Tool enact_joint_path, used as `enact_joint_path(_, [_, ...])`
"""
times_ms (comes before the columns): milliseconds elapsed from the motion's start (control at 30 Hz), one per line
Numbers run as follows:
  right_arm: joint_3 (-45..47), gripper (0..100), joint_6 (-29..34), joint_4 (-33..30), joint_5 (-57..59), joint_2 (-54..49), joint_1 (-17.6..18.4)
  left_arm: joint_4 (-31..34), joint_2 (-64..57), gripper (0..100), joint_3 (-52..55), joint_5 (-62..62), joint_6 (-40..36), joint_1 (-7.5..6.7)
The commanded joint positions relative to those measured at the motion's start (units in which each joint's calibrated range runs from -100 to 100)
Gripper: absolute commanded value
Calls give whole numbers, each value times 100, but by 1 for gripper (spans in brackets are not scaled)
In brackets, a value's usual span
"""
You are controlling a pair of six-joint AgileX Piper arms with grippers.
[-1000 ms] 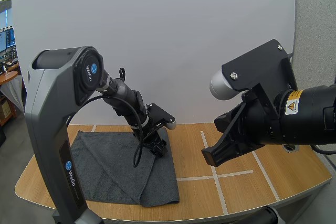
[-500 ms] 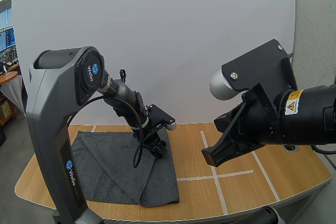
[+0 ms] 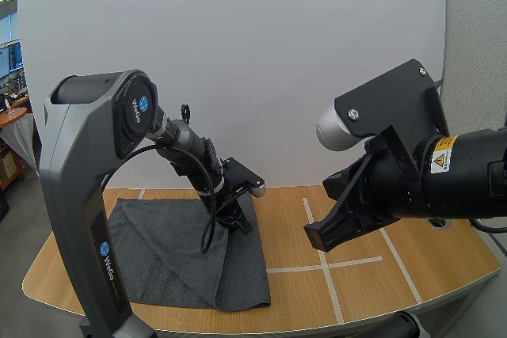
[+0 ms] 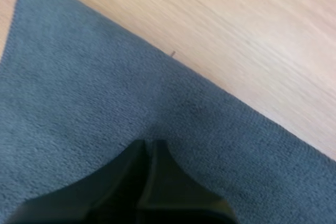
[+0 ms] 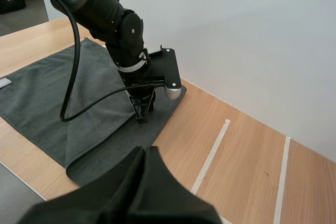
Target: Fold the towel
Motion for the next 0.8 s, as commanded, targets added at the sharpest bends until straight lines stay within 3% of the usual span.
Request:
enact_joint_path(0, [-3,0,14,-29,0,-51,-14,175,-2,0,-48,257,-106,-20])
enact_joint_path(267, [-3,0,14,-29,0,-51,-14,1083,-466,0,-48,591,-951,23])
enact_joint_path(567, [-3,0,14,-8,0,-51,-14,1072,-1049,0,-48,1664,-996,403])
enact_joint_path(767, [-3,0,14,6,0,-51,-14,1061,-1566,0,506,1584,-764,681])
